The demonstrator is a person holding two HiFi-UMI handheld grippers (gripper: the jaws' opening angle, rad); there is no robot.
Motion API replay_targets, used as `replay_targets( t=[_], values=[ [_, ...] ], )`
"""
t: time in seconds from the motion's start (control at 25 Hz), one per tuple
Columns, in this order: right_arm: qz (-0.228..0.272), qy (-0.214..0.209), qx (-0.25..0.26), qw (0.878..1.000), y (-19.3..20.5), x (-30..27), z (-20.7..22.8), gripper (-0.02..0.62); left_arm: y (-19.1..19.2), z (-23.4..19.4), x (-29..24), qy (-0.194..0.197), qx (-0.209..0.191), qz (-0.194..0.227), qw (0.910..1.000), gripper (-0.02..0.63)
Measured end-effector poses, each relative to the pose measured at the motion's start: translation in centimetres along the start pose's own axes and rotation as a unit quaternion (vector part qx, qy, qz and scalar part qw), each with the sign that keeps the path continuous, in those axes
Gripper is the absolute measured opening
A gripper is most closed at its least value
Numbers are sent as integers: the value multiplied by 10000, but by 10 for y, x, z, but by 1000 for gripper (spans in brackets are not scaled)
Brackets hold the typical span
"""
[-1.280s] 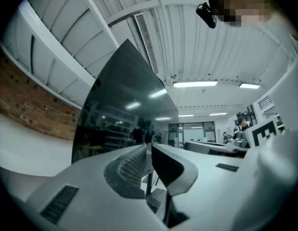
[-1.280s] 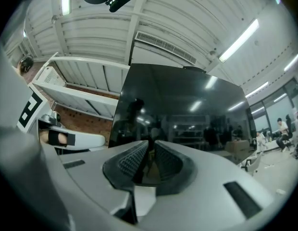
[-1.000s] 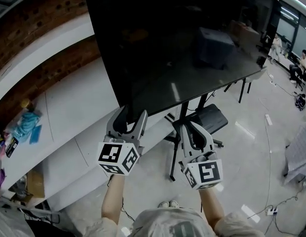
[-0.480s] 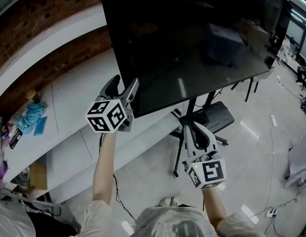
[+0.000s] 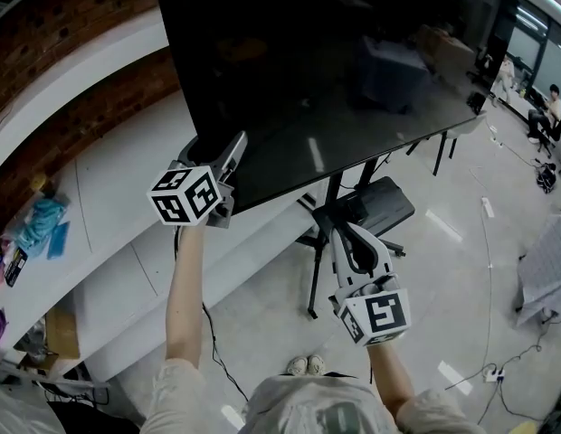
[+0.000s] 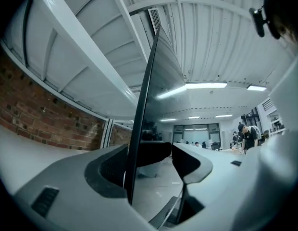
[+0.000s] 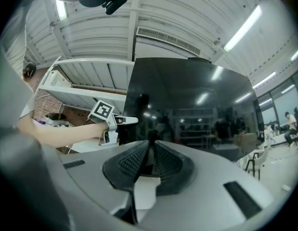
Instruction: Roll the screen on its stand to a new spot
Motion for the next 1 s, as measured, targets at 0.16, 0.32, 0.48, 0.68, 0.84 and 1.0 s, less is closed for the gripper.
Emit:
replay_targets(
  t=[0.16,0.32,0.48,0.68,0.84,1.0],
  values=[
    [-79,159,-22,9998,6,10,10,48,2,2,1,54,-270,-126,9995,269],
    [-111,168,-48,9998,5,13,7,48,5,12,6,156,-363,-185,9990,249],
    [-242,152,61,9996,9,8,-7,48,11,34,20,269,-425,-264,9984,232],
    [-121,217,83,9997,2,6,-17,49,17,65,39,435,-514,-302,9973,213],
    [-14,199,204,9996,-8,7,-26,58,21,87,54,693,-500,-478,9952,198],
    [156,107,217,9996,-19,8,-36,200,31,130,71,1089,-499,-573,9911,184]
  ],
)
Point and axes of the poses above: the fingertips, and each gripper's own axes: x backward along the fingers, z to its right, y out of its underside, the point moved 2 cm from there along x, backward along the fingers, and after that the axes turned 11 degrees about x, right-handed, at the moved point
